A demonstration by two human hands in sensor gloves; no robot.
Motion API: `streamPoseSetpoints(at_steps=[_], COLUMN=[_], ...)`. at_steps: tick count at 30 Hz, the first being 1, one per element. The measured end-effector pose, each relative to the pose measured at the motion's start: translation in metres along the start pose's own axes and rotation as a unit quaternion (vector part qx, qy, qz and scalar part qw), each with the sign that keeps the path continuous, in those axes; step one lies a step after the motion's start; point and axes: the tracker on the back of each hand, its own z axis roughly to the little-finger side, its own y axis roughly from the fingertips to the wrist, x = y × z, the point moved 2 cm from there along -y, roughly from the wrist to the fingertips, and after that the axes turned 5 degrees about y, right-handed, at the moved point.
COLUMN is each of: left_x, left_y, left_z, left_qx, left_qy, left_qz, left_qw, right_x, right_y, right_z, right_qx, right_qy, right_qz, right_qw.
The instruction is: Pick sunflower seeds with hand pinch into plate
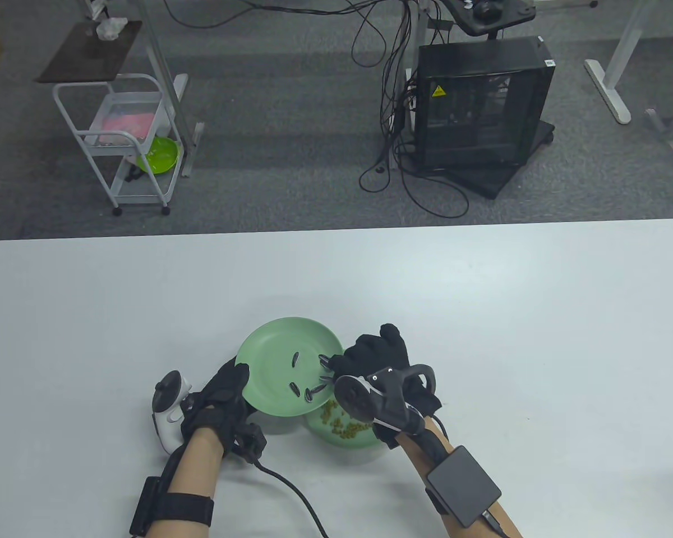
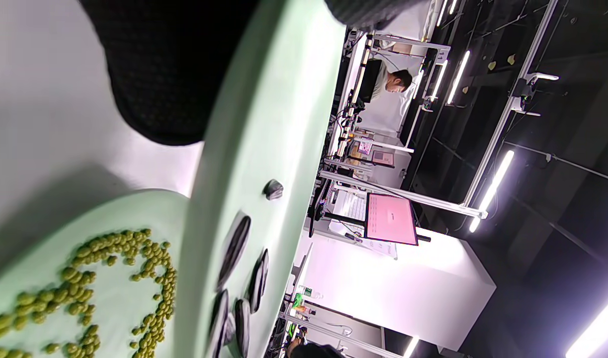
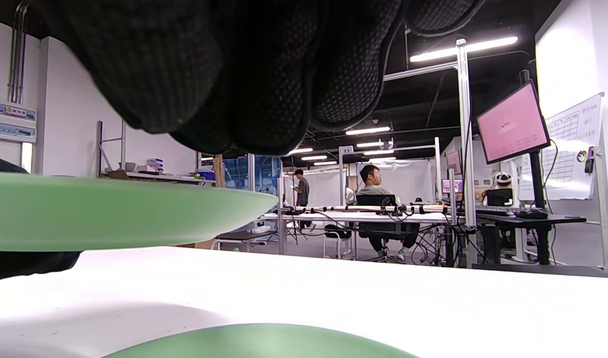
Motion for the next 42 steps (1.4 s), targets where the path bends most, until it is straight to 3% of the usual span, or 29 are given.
streamPoseSetpoints(at_steps=[19,30,42], left_x=[-0.012,-0.013,-0.013], left_y=[0.003,0.004,0.004], left_z=[-0.003,-0.004,-0.005], left_qx=[0.007,0.006,0.006], left_qy=[0.010,0.012,0.012], left_qz=[-0.021,-0.023,-0.023], left_qw=[1.000,1.000,1.000], right_x=[-0.025,-0.051,-0.068], right_y=[-0.003,-0.002,0.002], right_z=[0.032,0.036,0.029], right_qx=[-0.029,-0.020,0.002], right_qy=[0.032,0.112,0.156], right_qz=[-0.081,-0.184,-0.237], right_qw=[0.996,0.976,0.959])
